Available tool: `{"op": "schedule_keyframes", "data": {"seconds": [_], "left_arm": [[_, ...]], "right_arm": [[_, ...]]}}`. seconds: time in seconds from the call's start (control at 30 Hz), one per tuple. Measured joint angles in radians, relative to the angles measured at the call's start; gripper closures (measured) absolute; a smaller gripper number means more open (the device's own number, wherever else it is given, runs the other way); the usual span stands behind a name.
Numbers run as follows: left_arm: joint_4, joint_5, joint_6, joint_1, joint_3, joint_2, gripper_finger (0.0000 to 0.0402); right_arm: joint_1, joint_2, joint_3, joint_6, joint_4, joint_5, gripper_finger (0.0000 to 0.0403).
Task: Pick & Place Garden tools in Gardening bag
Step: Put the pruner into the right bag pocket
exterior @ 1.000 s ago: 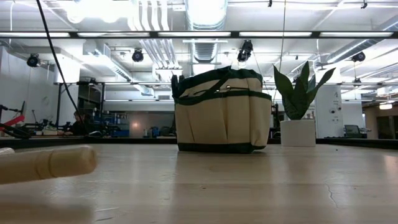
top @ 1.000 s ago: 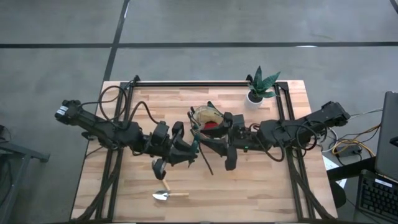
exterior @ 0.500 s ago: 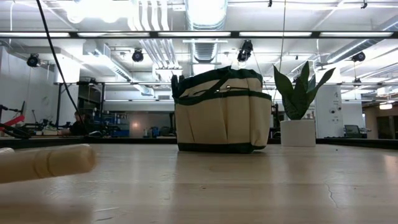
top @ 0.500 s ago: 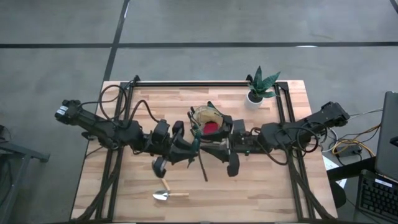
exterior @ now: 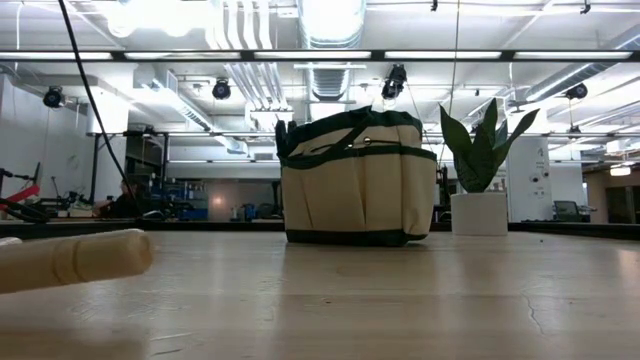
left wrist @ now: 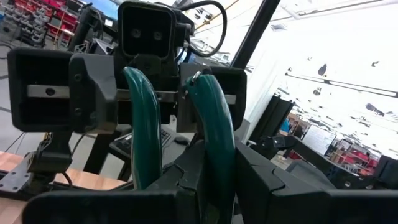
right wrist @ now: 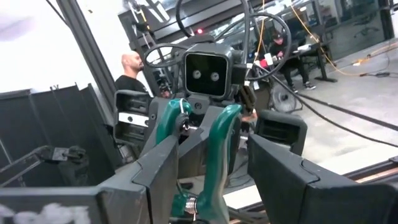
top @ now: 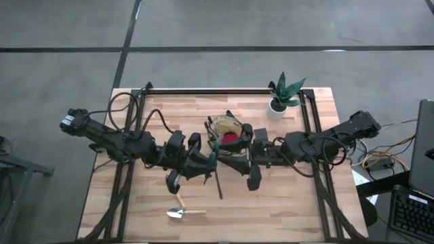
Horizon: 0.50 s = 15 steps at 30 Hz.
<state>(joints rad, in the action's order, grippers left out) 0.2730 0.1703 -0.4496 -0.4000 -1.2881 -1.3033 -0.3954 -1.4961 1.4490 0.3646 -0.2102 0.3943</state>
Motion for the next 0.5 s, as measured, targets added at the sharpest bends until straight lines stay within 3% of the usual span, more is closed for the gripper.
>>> {"op": "schedule_keyframes", "data": {"seconds": [0.5], "left_arm": [[-0.008, -0.003, -0.016, 0.002, 0.0, -0.001, 0.0335]], "right_arm": [[0.022, -0.067, 0.0, 0.081, -0.071, -0.01, 0.0235]]}}
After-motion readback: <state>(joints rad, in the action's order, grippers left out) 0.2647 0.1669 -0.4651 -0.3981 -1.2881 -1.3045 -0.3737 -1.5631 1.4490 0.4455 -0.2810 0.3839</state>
